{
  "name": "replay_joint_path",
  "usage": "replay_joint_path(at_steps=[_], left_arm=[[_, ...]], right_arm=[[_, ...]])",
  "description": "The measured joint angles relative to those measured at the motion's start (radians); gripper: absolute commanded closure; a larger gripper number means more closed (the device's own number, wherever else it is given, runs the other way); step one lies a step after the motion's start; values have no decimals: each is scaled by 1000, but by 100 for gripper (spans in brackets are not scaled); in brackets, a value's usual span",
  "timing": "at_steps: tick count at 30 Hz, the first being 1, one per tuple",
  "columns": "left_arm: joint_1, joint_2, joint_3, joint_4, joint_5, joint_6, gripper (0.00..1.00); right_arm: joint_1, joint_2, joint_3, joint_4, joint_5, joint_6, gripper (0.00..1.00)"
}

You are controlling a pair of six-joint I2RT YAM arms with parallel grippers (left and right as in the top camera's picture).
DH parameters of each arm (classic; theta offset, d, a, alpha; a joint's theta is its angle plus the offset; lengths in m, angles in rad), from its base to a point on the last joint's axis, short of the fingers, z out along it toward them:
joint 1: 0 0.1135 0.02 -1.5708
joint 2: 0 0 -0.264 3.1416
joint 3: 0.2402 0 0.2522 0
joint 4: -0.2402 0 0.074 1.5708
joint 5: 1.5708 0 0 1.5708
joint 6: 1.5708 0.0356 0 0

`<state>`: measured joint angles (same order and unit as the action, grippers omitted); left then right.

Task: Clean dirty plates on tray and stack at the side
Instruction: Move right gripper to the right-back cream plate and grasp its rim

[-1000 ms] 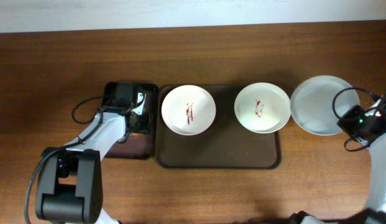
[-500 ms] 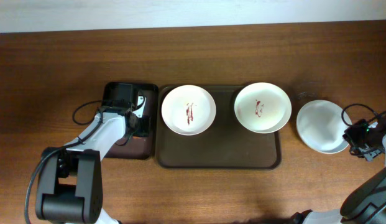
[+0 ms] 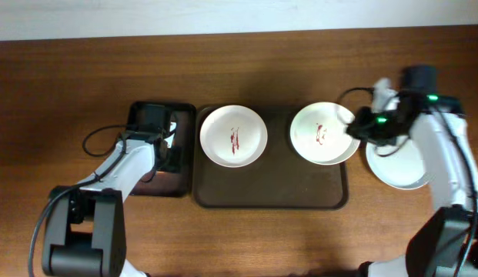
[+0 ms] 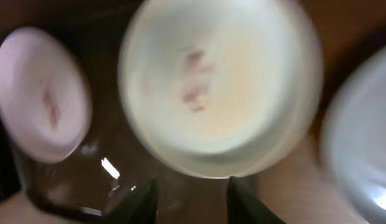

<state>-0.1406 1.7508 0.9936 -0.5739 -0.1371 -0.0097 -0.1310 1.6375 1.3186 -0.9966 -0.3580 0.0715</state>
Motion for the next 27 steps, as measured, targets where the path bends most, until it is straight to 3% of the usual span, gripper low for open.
replay_joint_path(at_steps=[2,7,14,27], left_arm=[[0,-47,5,1,-2,0,39],[0,-96,24,8,49,-31,48],[0,-51,24,2,134,-104,53],[0,-22,25,-23,76,-123,57]], right_arm=[[97,0,0,1,0,0,61],[209,20,0,15,0,8,61],[220,97,0,24,1,8,65],[220,97,0,23,1,8,65]])
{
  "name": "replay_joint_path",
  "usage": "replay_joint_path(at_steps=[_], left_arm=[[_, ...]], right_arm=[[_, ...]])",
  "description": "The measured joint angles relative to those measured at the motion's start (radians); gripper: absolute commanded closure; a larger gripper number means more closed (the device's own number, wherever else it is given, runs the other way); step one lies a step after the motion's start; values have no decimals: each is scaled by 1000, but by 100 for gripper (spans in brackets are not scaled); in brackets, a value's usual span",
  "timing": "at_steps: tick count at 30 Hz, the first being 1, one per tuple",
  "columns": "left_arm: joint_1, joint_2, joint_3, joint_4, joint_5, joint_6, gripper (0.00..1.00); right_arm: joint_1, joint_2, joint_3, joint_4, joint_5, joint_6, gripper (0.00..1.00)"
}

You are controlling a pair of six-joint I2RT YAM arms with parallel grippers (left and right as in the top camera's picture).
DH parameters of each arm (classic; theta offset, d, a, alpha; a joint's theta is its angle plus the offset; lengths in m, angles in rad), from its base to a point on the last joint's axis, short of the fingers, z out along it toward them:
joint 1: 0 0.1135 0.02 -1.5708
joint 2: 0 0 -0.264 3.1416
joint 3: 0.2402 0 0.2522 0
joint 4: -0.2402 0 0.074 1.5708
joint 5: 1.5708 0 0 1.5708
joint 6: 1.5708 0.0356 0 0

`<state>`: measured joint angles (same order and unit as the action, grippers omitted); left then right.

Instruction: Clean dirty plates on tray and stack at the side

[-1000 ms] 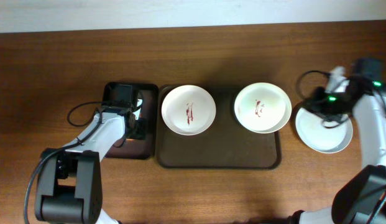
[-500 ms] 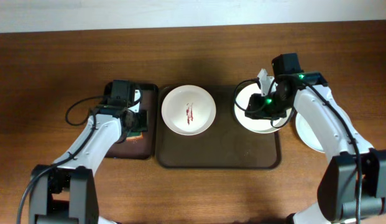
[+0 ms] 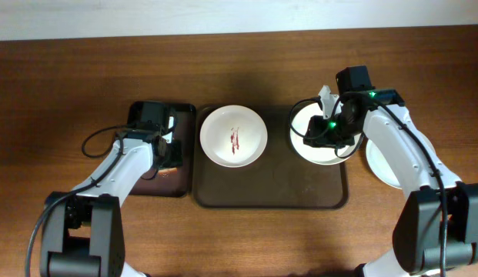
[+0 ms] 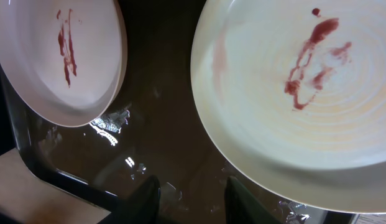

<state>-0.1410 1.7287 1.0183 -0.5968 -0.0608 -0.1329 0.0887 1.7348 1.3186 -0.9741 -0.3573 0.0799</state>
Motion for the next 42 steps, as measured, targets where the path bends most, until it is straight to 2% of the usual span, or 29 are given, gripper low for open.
replay_joint_path(at_steps=[5,8,18,20,21,27,33,37,42], left_arm=[[0,0,0,-3,-20,-11,55],[0,0,0,-5,-37,-21,68],[0,24,0,10,-44,-30,78],[0,24,0,18,-44,-29,98],[0,24,0,21,-44,-32,100],[0,24,0,35,-43,-15,100],[0,24,6,-50,-43,85,100],[0,24,6,-46,-44,107,100],[0,24,6,-46,-39,111,100]], right_arm=[[0,0,0,-3,0,0,65],[0,0,0,-3,0,0,65],[0,0,0,-7,0,0,65],[0,0,0,-8,0,0,65],[0,0,0,-11,0,0,65],[0,0,0,-14,0,0,65],[21,1,0,-2,0,1,65],[88,33,0,75,0,2,64],[159,106,0,232,12,48,59]])
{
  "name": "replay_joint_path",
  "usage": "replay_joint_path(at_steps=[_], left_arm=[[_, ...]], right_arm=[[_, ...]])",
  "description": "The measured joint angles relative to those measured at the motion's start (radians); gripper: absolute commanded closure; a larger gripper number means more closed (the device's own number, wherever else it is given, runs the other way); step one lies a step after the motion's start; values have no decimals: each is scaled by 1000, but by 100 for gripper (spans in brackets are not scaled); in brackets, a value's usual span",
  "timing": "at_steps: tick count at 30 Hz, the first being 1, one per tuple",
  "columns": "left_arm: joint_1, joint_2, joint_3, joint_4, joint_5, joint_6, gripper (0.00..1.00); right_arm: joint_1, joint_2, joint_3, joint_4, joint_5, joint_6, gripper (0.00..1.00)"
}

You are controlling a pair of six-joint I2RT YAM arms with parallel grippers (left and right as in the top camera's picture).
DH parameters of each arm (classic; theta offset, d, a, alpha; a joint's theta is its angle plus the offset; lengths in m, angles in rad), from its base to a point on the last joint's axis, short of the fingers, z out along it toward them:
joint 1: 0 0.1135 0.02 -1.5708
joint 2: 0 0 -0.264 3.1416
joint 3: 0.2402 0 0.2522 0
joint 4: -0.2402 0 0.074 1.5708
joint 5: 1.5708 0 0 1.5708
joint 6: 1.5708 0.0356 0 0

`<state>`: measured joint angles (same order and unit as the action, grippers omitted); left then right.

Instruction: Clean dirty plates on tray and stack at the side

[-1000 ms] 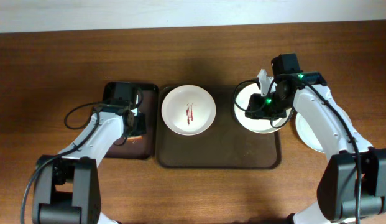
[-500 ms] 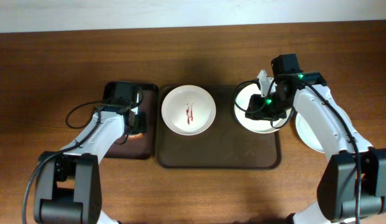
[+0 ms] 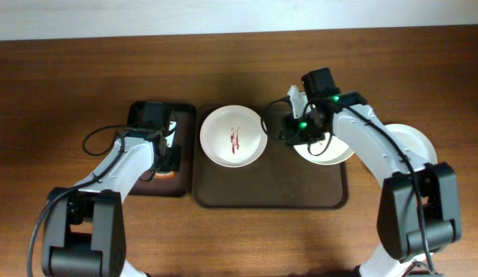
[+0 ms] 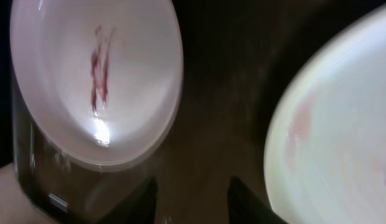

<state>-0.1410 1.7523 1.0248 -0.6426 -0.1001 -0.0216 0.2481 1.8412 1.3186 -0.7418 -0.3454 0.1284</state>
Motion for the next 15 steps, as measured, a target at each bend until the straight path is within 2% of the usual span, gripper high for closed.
replay_joint_path(at_steps=[7,12,15], left_arm=[[0,0,0,3,7,3,98],[0,0,0,3,8,3,100],[0,0,0,6,10,3,100]], right_arm=[[79,137,0,172,11,61,59],[101,192,1,183,16,122,87],[101,192,2,140,17,146,93]])
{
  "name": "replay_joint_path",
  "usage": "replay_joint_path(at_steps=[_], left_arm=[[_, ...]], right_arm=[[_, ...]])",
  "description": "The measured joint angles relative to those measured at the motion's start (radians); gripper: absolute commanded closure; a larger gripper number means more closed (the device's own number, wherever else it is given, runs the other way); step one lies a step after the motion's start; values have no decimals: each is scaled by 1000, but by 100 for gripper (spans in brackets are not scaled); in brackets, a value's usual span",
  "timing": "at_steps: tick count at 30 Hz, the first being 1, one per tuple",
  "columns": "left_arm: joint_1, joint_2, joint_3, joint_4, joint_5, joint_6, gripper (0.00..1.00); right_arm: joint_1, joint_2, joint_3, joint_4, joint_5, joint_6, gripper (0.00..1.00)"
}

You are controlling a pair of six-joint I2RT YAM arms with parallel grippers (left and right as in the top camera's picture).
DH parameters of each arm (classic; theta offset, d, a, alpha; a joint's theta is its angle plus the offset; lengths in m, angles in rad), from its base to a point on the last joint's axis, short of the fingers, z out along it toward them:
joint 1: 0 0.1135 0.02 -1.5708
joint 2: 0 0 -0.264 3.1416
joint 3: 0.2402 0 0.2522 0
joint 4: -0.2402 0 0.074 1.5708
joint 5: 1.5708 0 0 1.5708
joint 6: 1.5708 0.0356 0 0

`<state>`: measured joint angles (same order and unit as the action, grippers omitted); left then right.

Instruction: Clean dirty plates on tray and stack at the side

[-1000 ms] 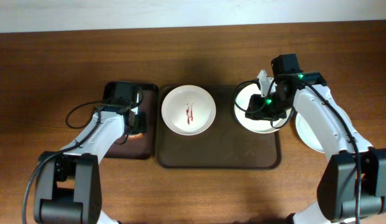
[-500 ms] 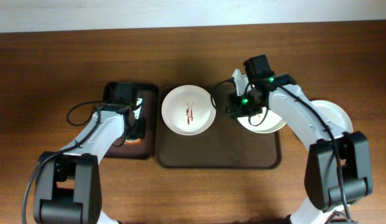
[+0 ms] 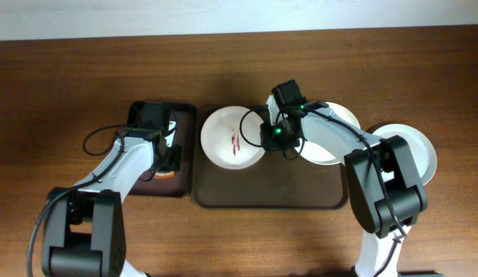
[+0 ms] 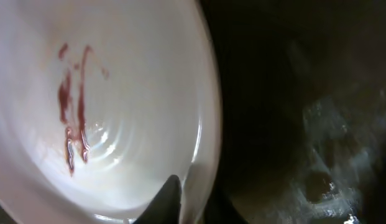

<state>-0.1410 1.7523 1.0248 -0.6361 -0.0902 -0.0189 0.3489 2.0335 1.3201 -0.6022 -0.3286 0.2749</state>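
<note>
Two white plates smeared with red lie on the dark brown tray (image 3: 269, 192). The left plate (image 3: 227, 138) fills the right wrist view (image 4: 105, 106). My right gripper (image 3: 271, 138) is at that plate's right rim, shut on it (image 4: 196, 194): one finger (image 4: 171, 199) lies inside the rim, the other is in shadow outside it. My right arm partly covers the right plate (image 3: 331, 142). A clean white plate (image 3: 416, 154) rests on the table right of the tray. My left gripper (image 3: 168, 154) hovers over a small black tray; its jaws are hard to make out.
The small black tray (image 3: 146, 185) sits just left of the big tray, with something orange-brown (image 3: 166, 174) at its near right corner. Wet patches glint on the big tray's floor (image 4: 323, 155). Cables loop by the left arm (image 3: 96, 142).
My right gripper moved left from the gap between the two dirty plates to the left plate's right rim, and its jaws closed on that rim. The left arm stayed put.
My right gripper was open at the right plate's far edge, near the clean side plate. It then stood over the right plate's left part, later over the tray floor between the plates, still open. Now it grips the left plate's rim. The left arm stayed at the small tray.
</note>
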Motion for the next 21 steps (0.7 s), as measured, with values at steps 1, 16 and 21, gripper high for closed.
replay_joint_path(at_steps=[1,16,21], left_arm=[[0,0,0,3,0,0,100],[0,-82,-1,84,35,0,100],[0,-254,-1,105,34,0,100]], right_arm=[[0,0,1,-31,1,5,95],[0,-5,13,-216,-14,12,96],[0,-5,13,-218,-14,13,95]])
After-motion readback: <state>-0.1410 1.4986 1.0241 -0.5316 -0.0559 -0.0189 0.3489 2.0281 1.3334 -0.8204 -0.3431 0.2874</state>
